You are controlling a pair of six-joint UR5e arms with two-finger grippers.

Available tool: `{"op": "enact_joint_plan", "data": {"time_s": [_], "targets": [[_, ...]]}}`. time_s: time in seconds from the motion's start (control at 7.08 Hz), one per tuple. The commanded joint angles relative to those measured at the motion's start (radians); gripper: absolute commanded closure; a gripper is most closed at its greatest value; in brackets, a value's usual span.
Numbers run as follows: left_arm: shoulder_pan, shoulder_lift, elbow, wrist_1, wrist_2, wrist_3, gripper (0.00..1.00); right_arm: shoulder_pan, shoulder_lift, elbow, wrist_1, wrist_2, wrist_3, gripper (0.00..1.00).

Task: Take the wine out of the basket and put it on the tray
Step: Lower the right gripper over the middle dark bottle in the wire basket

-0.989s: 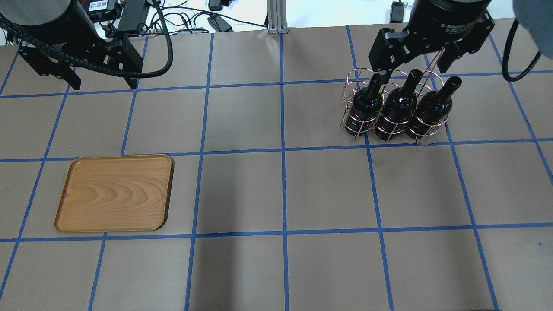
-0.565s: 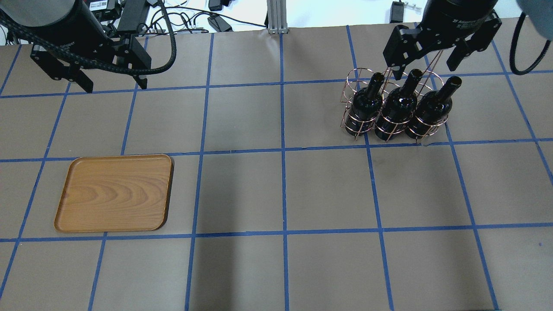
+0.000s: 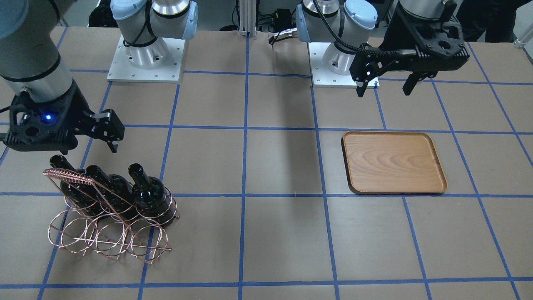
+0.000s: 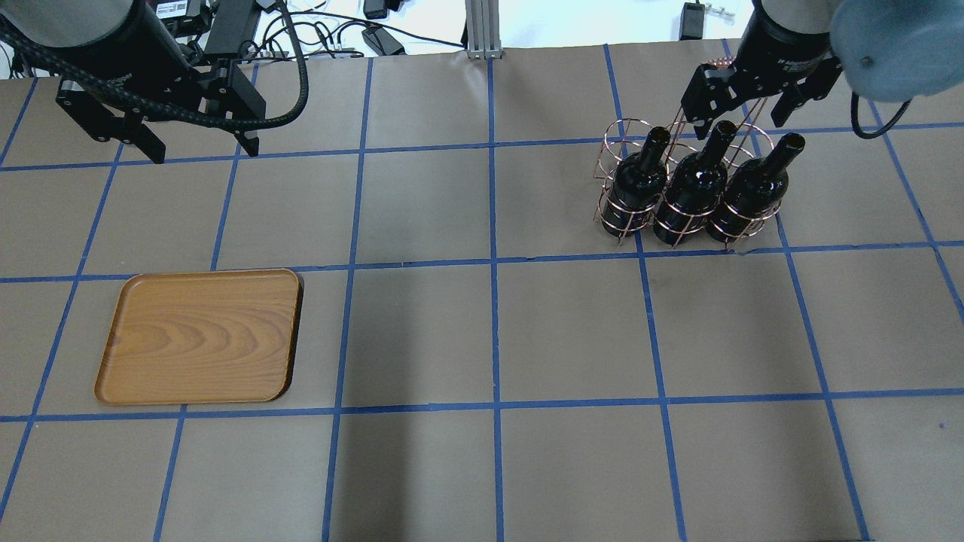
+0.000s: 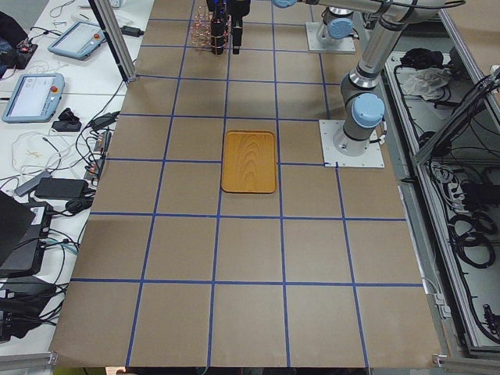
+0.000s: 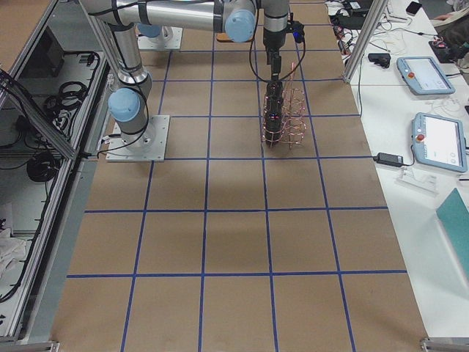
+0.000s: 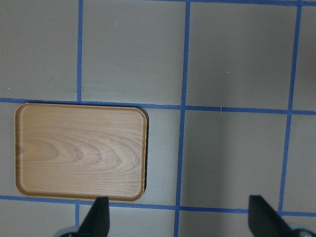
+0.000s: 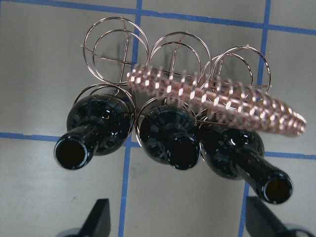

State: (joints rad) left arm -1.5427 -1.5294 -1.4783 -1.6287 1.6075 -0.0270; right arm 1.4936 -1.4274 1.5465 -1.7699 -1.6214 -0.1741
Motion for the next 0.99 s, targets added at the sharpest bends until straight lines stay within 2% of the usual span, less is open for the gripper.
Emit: {"op": "enact_joint_plan", "data": {"time_s": [0.0,0.42,0.57,0.85], "targets": [[0.001,0.000,-0.001,0.000,0.000,0.004,0.00,-0.001,0.042,0.024,-0.059,0.002,0.004,0.08],[0.003,0.000,-0.001,-0.002,0.000,0.018,0.00,-0.003,0.073,0.024,-0.100,0.000,0.005,0.08],[0.003,0.000,-0.002,-0.002,0.000,0.018,0.00,-0.003,0.077,0.024,-0.106,-0.001,-0.007,0.11],[0.003,0.000,-0.002,0.000,-0.003,0.016,0.00,-0.003,0.090,0.024,-0.106,-0.005,-0.007,0.24]]}}
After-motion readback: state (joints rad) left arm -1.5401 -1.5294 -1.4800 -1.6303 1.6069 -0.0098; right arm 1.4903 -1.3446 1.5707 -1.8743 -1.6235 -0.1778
